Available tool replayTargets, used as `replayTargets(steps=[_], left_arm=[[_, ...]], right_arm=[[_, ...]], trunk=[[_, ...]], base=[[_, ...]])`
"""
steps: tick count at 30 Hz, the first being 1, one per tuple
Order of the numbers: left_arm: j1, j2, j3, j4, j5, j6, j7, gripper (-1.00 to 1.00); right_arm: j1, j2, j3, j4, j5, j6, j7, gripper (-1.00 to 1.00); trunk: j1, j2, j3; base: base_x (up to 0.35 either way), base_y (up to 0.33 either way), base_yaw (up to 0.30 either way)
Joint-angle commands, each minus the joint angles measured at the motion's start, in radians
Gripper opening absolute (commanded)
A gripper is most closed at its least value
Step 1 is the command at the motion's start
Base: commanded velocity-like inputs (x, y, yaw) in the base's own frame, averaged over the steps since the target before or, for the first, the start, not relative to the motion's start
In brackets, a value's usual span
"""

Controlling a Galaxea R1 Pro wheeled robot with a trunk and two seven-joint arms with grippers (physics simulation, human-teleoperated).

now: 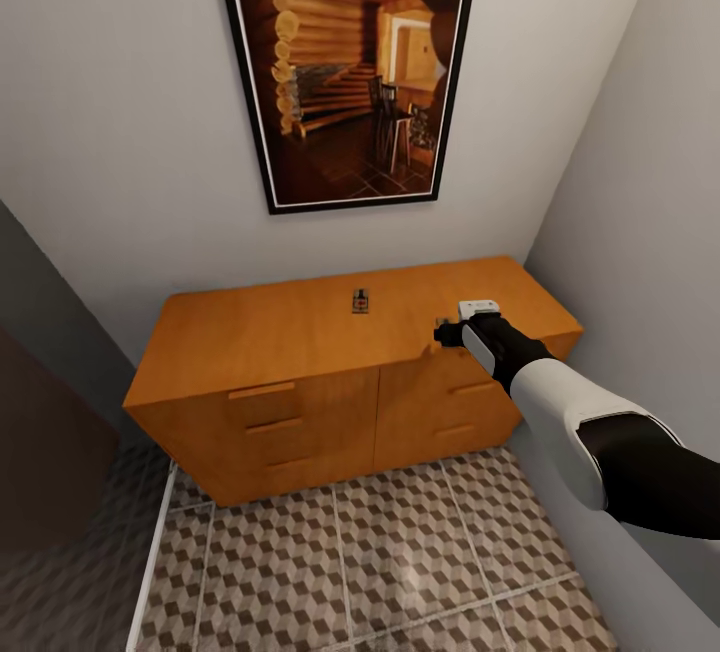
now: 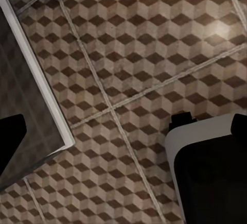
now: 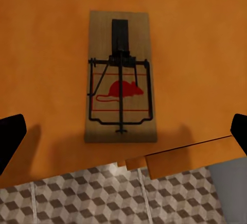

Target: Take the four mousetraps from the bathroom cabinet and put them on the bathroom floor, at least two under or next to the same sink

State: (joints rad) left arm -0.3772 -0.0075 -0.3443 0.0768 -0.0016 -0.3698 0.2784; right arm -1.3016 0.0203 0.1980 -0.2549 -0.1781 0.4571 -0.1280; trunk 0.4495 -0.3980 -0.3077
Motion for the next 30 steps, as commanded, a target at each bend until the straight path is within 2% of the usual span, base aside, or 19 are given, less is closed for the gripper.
replayTargets(steps=[1, 10, 30], left_arm=[[-0.002, -0.001, -0.007, 0.004, 0.000, -0.006, 0.005, 1.00], [-0.002, -0.001, -0.007, 0.004, 0.000, -0.006, 0.005, 1.00], [-0.002, -0.001, -0.007, 0.004, -0.001, -0.006, 0.005, 1.00]], right_arm=[[-0.001, 0.000, 0.008, -0.001, -0.011, 0.005, -0.007, 1.00], [-0.001, 0.000, 0.008, -0.001, -0.011, 0.005, -0.007, 1.00], [-0.001, 0.000, 0.008, 0.004, -0.011, -0.017, -0.007, 1.00]], trunk=[[0.000, -0.002, -0.003], [0.000, -0.002, -0.014], [0.000, -0.002, -0.016]], base=[[0.000, 0.000, 0.000], [0.006, 0.000, 0.000], [0.036, 0.000, 0.000]])
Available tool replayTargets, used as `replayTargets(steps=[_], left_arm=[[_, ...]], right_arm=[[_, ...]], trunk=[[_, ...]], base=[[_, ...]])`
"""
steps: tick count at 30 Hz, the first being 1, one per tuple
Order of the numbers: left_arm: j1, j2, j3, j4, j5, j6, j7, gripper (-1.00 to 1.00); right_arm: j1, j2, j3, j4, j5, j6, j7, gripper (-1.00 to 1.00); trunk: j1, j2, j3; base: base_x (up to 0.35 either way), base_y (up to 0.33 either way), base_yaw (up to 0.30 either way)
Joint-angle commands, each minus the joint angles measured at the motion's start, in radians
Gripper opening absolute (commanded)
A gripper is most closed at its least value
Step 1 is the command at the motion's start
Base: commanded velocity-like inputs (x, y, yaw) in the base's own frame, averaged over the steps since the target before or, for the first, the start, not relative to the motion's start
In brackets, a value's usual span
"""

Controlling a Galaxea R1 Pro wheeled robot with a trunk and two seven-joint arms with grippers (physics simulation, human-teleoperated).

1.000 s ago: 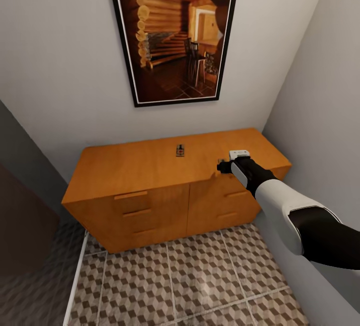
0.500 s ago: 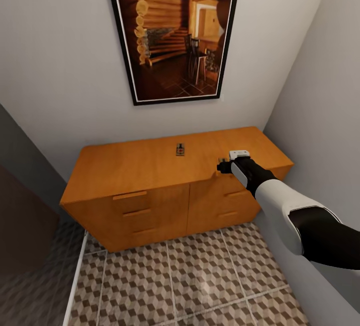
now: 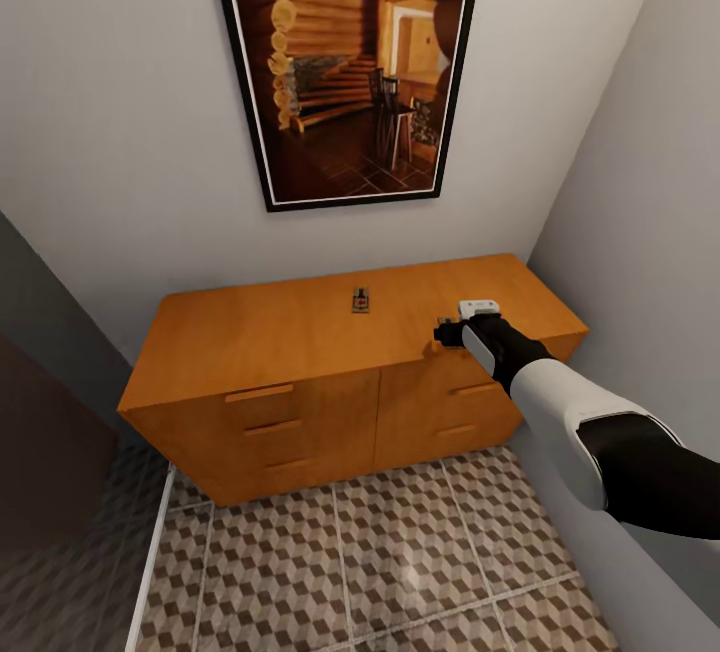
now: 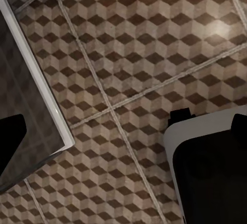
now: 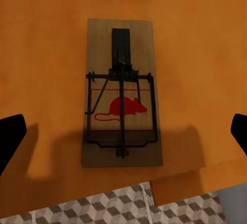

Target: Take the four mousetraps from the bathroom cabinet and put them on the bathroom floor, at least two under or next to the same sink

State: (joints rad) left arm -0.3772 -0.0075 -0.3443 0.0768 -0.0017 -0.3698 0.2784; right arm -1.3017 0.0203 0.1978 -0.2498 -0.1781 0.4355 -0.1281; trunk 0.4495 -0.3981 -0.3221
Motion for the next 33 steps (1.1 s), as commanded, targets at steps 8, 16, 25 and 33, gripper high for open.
replayTargets(steps=[8, 16, 25, 33], left_arm=[[-0.002, -0.001, -0.007, 0.005, 0.000, -0.006, 0.005, 1.00], [-0.002, -0.001, -0.007, 0.005, 0.000, -0.006, 0.005, 1.00], [-0.002, -0.001, -0.007, 0.005, 0.000, -0.006, 0.005, 1.00], [-0.002, -0.001, -0.007, 0.005, 0.000, -0.006, 0.005, 1.00]], right_arm=[[-0.001, 0.000, 0.008, 0.007, -0.011, -0.002, -0.007, 1.00], [-0.001, 0.000, 0.008, 0.008, -0.011, -0.003, -0.006, 1.00], [-0.001, 0.000, 0.008, 0.008, -0.013, -0.003, -0.003, 1.00], [-0.001, 0.000, 0.008, 0.008, -0.013, -0.003, 0.022, 1.00]], trunk=[[0.001, -0.002, -0.002], [0.001, -0.002, -0.002], [0.001, -0.002, -0.006], [0.001, -0.002, -0.010]], base=[[0.001, 0.000, 0.000], [0.000, 0.000, 0.000], [0.000, 0.000, 0.000], [0.000, 0.000, 0.000]])
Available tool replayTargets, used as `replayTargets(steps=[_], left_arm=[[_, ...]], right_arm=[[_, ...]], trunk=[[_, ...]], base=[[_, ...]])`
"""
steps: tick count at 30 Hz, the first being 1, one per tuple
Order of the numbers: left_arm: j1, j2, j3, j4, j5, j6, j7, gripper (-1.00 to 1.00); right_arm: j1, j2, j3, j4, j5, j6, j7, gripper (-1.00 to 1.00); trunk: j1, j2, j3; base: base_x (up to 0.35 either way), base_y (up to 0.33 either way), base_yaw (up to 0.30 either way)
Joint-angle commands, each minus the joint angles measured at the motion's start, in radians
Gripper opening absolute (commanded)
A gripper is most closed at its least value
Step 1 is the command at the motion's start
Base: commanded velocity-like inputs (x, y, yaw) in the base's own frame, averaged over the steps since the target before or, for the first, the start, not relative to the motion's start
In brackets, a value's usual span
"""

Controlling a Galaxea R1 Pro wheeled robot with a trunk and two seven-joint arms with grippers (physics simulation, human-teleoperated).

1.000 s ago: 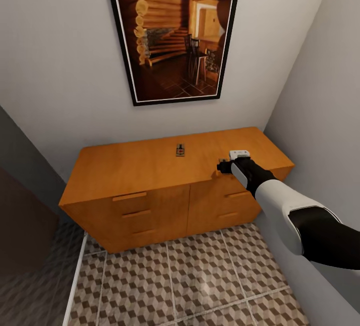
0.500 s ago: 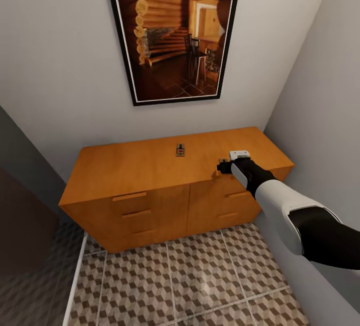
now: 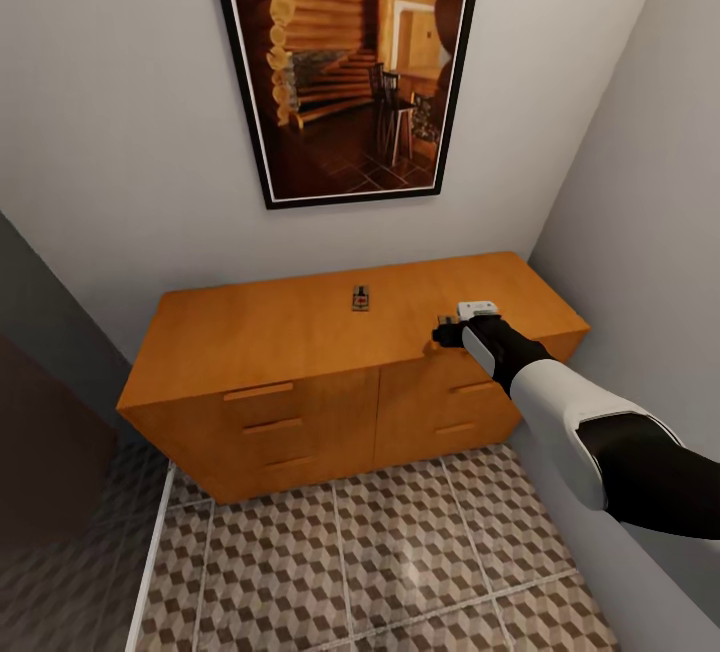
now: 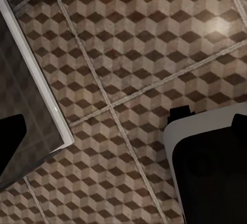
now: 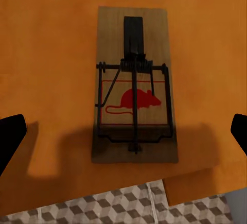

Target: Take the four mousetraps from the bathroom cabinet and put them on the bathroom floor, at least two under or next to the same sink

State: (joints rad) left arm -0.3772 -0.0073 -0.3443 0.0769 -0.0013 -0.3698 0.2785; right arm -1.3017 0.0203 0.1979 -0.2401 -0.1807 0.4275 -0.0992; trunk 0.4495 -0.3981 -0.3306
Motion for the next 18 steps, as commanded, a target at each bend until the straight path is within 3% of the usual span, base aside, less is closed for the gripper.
replayTargets(steps=[1, 18], left_arm=[[-0.002, -0.001, -0.007, 0.004, -0.001, -0.006, 0.005, 1.00], [-0.002, 0.000, -0.007, 0.004, -0.001, -0.006, 0.005, 1.00]], right_arm=[[-0.001, 0.000, 0.008, -0.001, -0.010, 0.004, -0.001, 1.00], [-0.001, 0.000, 0.008, 0.001, -0.010, -0.039, 0.010, 1.00]], trunk=[[0.001, -0.002, -0.002], [0.001, -0.002, -0.003]], base=[[0.000, 0.000, 0.000], [0.000, 0.000, 0.000]])
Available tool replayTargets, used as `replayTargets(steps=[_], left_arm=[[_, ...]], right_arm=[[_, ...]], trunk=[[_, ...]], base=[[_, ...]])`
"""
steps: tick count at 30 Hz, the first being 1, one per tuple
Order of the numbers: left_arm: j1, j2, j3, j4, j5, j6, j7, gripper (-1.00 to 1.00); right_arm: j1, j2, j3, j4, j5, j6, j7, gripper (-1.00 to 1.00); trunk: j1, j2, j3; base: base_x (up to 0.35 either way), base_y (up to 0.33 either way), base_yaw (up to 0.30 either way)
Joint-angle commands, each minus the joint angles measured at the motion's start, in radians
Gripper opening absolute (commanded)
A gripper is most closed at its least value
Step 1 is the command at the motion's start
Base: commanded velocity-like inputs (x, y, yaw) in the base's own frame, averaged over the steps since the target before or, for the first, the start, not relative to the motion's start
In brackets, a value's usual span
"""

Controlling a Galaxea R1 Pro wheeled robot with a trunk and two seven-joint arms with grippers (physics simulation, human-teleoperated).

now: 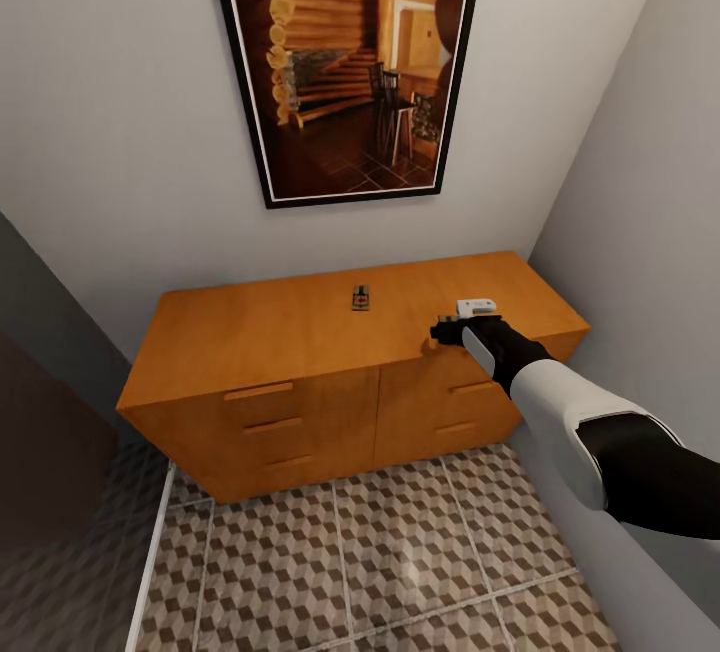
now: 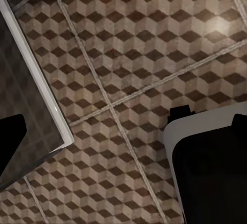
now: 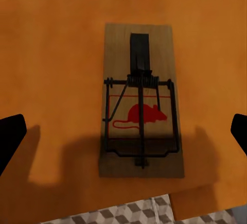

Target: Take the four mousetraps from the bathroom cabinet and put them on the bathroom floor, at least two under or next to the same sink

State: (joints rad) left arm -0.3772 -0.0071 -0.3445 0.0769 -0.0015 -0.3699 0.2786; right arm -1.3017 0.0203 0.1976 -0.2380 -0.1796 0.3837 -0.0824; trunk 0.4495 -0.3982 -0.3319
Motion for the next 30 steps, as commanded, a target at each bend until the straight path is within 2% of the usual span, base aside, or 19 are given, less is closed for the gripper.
replayTargets(steps=[1, 30], left_arm=[[-0.002, -0.001, -0.007, 0.004, 0.000, -0.006, 0.005, 1.00], [-0.002, -0.002, -0.007, 0.004, 0.000, -0.006, 0.005, 1.00]], right_arm=[[-0.001, 0.000, 0.008, -0.001, -0.011, 0.005, -0.007, 1.00], [0.001, 0.000, 0.008, -0.001, -0.011, 0.003, -0.007, 1.00]], trunk=[[0.001, -0.002, -0.002], [0.001, -0.002, -0.002]], base=[[0.000, 0.000, 0.000], [0.000, -0.023, 0.000]])
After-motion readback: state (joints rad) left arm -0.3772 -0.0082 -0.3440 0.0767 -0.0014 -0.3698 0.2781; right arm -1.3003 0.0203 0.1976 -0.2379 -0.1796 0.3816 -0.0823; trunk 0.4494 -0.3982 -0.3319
